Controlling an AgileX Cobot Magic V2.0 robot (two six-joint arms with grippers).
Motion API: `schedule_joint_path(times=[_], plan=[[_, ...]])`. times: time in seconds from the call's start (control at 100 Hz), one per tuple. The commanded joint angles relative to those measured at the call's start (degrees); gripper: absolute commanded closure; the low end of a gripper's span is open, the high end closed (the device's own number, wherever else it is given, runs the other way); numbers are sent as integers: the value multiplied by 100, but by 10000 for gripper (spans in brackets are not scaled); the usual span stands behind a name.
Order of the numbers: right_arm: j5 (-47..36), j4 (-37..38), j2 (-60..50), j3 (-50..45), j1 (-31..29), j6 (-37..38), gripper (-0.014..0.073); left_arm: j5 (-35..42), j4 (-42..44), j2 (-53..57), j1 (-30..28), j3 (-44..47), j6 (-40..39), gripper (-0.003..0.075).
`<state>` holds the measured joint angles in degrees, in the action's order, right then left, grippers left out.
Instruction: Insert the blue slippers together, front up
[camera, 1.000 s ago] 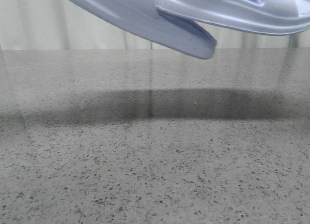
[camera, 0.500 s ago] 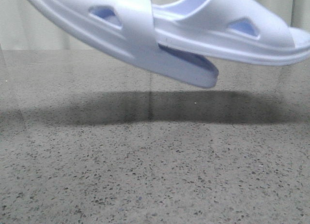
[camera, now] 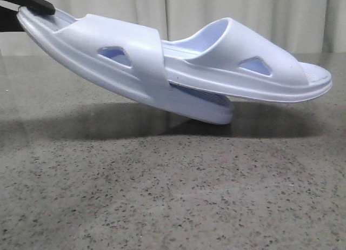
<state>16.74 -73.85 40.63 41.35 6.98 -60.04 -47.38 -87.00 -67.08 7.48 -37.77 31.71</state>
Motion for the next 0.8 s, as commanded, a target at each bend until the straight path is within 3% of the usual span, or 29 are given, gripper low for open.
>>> schedule_joint_path(times=[0.0, 0.14, 0.36, 0.43, 0.79], plan=[[-100, -80, -36, 207, 6, -92, 147, -183, -299, 4, 32, -153, -55, 694], [-94, -80, -36, 207, 6, -92, 147, -156, -205, -141, 32, -153, -55, 657], [-70, -80, -36, 207, 6, -92, 147, 165, 135, -167, 32, -153, -24, 370], [-56, -80, -36, 207, 6, -92, 147, 315, 208, -167, 32, -153, -24, 311], [-13, -80, -36, 207, 6, -92, 147, 2011, 1141, -167, 32, -153, -14, 297]])
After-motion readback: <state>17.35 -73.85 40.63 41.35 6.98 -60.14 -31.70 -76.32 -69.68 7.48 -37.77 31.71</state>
